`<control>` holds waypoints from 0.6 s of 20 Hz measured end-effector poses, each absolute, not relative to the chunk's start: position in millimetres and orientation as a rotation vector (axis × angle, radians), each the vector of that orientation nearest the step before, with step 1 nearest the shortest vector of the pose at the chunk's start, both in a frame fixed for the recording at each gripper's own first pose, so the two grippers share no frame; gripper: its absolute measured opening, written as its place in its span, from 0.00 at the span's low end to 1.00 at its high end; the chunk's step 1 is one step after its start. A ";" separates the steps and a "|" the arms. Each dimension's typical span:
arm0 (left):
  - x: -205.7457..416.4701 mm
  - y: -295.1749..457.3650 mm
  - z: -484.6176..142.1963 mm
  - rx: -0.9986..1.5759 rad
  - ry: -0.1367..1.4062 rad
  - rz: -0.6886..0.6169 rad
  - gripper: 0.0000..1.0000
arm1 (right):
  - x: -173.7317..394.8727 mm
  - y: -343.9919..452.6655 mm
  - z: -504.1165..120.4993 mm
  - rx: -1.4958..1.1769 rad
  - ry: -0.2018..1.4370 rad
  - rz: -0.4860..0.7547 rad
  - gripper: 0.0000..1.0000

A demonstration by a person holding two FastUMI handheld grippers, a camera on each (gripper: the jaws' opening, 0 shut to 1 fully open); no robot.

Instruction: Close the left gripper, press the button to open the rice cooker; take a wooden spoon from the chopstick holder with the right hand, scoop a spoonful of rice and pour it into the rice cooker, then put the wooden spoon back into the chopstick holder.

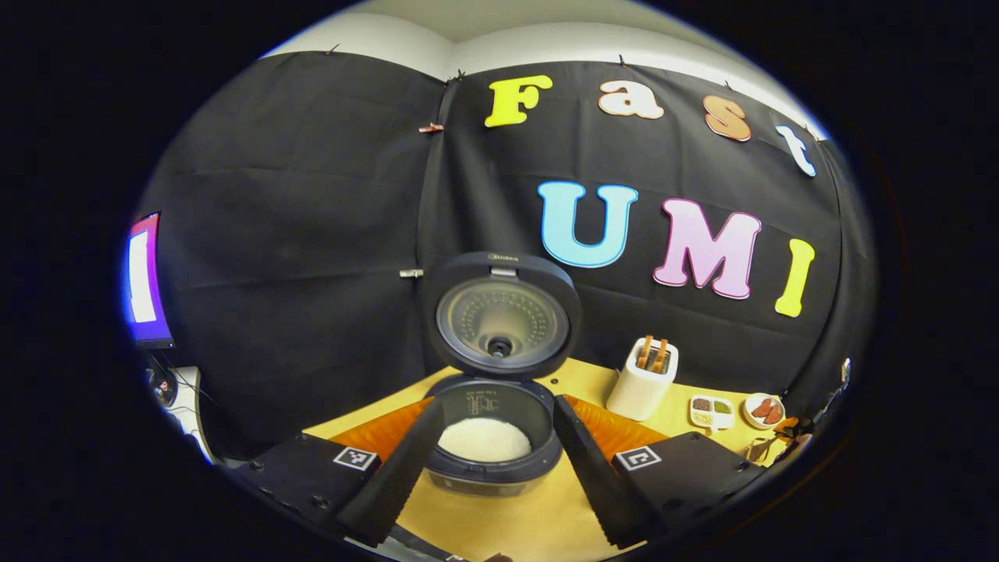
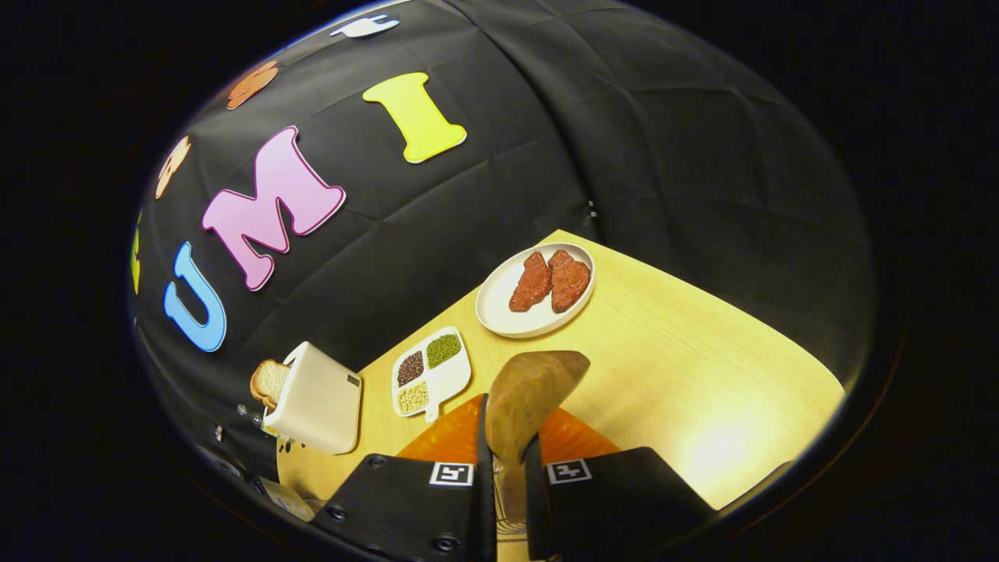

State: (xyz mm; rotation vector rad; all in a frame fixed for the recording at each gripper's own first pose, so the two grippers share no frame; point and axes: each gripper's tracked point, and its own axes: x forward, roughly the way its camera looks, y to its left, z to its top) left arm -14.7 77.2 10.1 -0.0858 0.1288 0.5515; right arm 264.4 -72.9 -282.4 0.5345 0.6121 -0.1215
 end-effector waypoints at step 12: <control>69.0 143.4 109.9 0.138 -0.155 0.469 0.95 | 176.6 -107.2 -217.2 0.296 0.522 -0.139 0.99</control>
